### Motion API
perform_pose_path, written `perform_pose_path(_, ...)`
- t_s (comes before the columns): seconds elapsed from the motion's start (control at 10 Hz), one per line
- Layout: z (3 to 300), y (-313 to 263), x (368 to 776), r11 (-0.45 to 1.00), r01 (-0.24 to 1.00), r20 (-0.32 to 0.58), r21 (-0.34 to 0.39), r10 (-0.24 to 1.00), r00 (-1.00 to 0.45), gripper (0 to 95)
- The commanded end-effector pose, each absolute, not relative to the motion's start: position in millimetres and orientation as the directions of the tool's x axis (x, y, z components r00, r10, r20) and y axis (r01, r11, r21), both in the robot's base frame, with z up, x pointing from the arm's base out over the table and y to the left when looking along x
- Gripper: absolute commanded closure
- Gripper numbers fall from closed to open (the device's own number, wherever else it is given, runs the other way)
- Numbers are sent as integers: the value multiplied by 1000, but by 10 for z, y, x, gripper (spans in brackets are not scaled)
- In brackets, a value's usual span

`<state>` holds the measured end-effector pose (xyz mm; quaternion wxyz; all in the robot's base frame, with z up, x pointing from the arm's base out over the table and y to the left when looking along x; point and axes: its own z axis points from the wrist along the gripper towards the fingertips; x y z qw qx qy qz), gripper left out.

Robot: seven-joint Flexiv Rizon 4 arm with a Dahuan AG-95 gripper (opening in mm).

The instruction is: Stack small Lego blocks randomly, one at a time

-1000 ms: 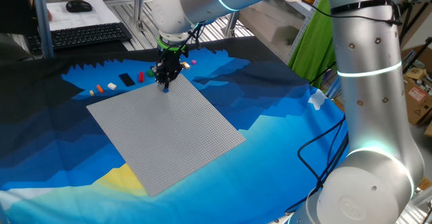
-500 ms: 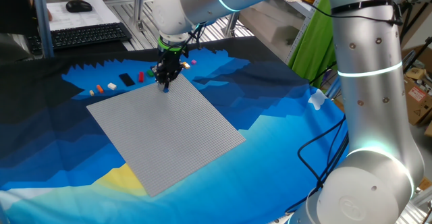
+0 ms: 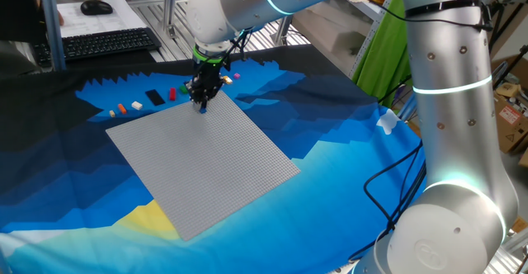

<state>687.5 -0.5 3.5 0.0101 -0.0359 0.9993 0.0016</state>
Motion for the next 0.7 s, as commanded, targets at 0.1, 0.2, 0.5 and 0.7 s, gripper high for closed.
perform_pose_path(0.1,23,10,6856,998,-70,-6,6,-70,-998,760)
perform_pose_path(0.2,56,18,6851,998,-66,-5,6,-66,-998,760)
perform_pose_path(0.5,173,30,6838,999,-53,-9,3,-53,-999,760)
perform_pose_path(0.7,228,28,6833,999,-54,-9,0,-54,-999,760)
